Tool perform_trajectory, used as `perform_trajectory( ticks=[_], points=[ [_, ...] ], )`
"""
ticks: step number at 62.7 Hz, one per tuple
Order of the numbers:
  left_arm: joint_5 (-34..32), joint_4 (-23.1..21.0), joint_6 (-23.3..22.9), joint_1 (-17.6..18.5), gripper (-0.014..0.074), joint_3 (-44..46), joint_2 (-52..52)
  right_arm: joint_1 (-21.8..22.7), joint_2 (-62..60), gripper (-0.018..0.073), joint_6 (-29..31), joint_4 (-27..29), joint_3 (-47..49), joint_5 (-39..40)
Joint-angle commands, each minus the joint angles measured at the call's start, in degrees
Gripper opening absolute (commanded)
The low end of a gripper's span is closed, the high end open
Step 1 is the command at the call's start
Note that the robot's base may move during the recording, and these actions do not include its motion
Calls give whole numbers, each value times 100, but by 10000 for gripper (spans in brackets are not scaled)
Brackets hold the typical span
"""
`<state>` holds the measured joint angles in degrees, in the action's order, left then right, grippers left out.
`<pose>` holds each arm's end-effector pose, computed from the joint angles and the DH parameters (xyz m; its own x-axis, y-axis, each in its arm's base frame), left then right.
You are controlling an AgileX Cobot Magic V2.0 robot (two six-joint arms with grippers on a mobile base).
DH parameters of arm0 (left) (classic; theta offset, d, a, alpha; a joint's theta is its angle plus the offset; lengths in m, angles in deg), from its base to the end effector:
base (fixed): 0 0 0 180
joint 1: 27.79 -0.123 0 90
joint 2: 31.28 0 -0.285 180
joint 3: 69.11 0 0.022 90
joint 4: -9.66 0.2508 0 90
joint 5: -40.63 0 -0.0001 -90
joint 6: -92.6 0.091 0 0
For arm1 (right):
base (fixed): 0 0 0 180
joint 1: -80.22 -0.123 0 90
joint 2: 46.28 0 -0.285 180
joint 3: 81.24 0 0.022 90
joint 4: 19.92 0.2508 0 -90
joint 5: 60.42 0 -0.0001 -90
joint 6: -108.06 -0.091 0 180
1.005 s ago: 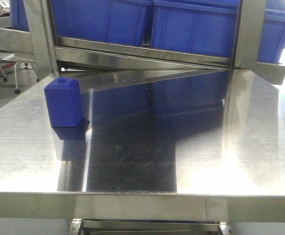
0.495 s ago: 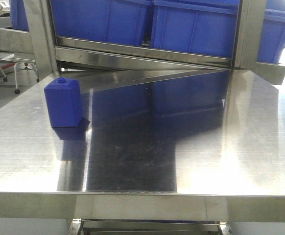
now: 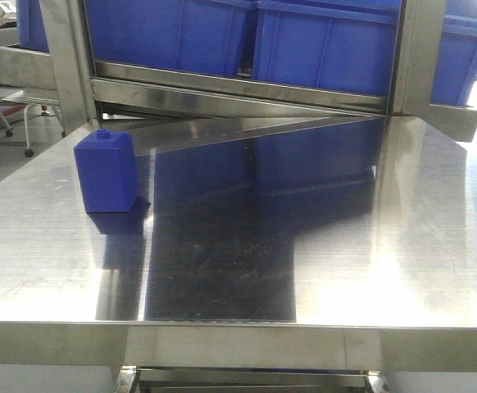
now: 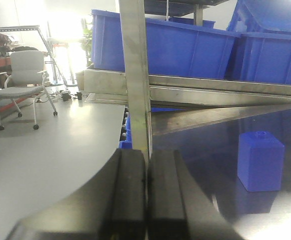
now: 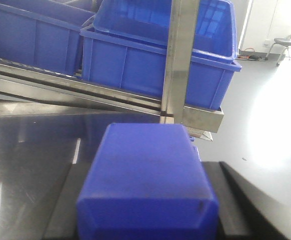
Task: Pick and sort blue part to right shelf
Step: 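Move the left gripper toward the remaining blue bottle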
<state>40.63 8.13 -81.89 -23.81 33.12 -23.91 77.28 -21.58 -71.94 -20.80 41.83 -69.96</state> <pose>0.0559 -0.0039 0.2103 0.0891 0.0634 -0.9940 0.0634 0.9956 0.0692 0.0769 0.0037 0.2984 -0.0196 -0.0162 -0.9997 -0.0491 0.9987 -0.0152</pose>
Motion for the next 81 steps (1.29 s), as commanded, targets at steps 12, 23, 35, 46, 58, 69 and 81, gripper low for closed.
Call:
perform_trajectory(
  ticks=[12, 23, 35, 46, 58, 69, 81],
  points=[
    [-471, -12, -31, 30, 125, -124, -126, 37, 36, 382, 0, -52, 159, 512],
    [-481, -12, -31, 30, 125, -124, -126, 37, 36, 382, 0, -52, 159, 512],
    [-470, -23, -31, 30, 125, -124, -126, 37, 36, 382, 0, -52, 159, 512],
    [-331, -115, -31, 30, 125, -11, -126, 37, 36, 382, 0, -52, 159, 512],
    [1107, -115, -186, 104, 125, 926, 189, 37, 36, 382, 0, -52, 159, 512],
    [1781, -115, -634, 316, 125, 1678, 769, 37, 36, 382, 0, -52, 159, 501],
    [2362, -115, -634, 492, 125, 2467, 1667, 37, 36, 382, 0, -52, 159, 501]
  ],
)
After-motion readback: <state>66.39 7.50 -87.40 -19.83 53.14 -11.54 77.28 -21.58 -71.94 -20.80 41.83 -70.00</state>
